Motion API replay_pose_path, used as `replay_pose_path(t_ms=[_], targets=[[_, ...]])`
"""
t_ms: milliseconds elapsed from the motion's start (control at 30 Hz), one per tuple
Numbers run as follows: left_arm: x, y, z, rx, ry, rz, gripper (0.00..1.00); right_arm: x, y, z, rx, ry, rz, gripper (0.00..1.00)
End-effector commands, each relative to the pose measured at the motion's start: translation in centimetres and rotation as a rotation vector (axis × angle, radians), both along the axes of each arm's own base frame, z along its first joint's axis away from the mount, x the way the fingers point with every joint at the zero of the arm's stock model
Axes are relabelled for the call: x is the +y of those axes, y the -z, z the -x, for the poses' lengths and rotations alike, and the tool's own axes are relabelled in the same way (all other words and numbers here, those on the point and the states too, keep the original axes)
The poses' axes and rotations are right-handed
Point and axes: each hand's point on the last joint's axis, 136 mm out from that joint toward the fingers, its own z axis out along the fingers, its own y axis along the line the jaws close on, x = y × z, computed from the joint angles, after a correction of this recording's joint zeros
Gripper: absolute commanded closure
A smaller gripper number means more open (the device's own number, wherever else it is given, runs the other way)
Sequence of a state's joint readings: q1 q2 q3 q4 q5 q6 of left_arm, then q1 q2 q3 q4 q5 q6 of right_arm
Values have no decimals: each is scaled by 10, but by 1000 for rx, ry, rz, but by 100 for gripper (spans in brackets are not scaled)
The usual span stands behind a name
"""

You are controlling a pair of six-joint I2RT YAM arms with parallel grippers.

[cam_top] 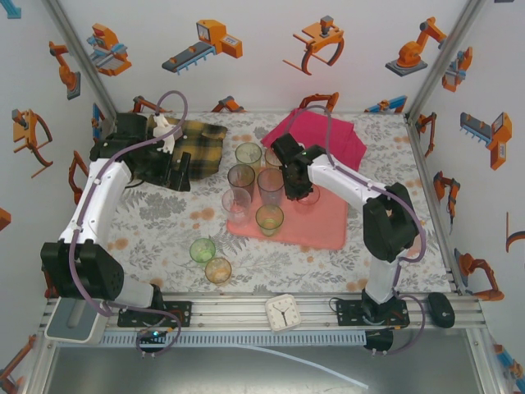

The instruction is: Place the glasses into the tray

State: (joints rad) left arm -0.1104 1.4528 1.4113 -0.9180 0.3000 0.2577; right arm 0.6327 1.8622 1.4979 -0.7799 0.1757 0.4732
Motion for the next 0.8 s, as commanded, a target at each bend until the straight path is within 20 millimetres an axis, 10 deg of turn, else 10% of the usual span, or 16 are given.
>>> replay_pose_path(t_ms=[0,767], targets=[[-4,-6,0,12,0,27,3,-4,-13,3,-21,-6,10,77],[-5,-11,-3,8,2,26,3,-2,-56,8,-71,-21,-83,72]])
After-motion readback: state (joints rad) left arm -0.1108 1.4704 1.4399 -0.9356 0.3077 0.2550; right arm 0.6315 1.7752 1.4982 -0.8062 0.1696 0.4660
